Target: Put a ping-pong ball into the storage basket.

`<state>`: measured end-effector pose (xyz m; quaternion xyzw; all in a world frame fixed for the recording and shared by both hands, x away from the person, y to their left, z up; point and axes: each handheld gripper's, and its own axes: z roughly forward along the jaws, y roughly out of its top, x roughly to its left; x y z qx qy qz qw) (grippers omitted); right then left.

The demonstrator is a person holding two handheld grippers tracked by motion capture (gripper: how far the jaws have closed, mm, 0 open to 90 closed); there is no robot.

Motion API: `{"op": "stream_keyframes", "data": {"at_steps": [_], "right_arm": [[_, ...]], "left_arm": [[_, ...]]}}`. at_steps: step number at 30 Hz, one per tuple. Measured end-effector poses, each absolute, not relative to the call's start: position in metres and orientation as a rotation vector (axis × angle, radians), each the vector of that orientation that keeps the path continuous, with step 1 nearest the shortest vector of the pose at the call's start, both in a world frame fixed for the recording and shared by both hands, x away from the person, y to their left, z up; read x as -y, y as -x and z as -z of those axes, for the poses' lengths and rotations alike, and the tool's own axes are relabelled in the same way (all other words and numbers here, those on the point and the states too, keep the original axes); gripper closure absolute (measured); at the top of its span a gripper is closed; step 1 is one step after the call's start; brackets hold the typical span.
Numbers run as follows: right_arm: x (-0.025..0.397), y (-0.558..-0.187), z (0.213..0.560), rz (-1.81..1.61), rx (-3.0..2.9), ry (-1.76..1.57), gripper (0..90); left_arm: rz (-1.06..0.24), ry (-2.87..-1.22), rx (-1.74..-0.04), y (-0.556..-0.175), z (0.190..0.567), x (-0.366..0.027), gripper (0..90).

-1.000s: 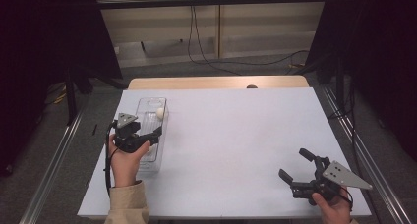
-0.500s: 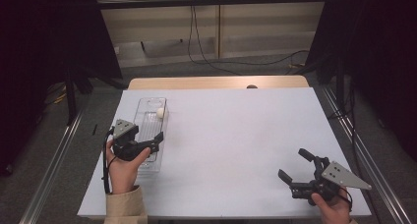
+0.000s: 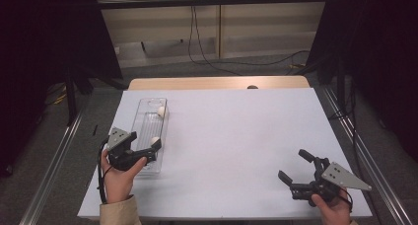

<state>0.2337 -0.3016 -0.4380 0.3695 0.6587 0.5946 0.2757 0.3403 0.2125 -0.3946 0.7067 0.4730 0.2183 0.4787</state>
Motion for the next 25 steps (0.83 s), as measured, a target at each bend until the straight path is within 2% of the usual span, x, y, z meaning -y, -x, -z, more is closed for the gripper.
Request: {"op": "stream_keyframes", "data": {"at_steps": [25], "right_arm": [[0.3,-0.234,0.439,-1.587,-1.78,-0.985,1.4]], "left_arm": [[-0.562,-1.657,-1.091,-0.314,0.409,-0.225,4.3]]}}
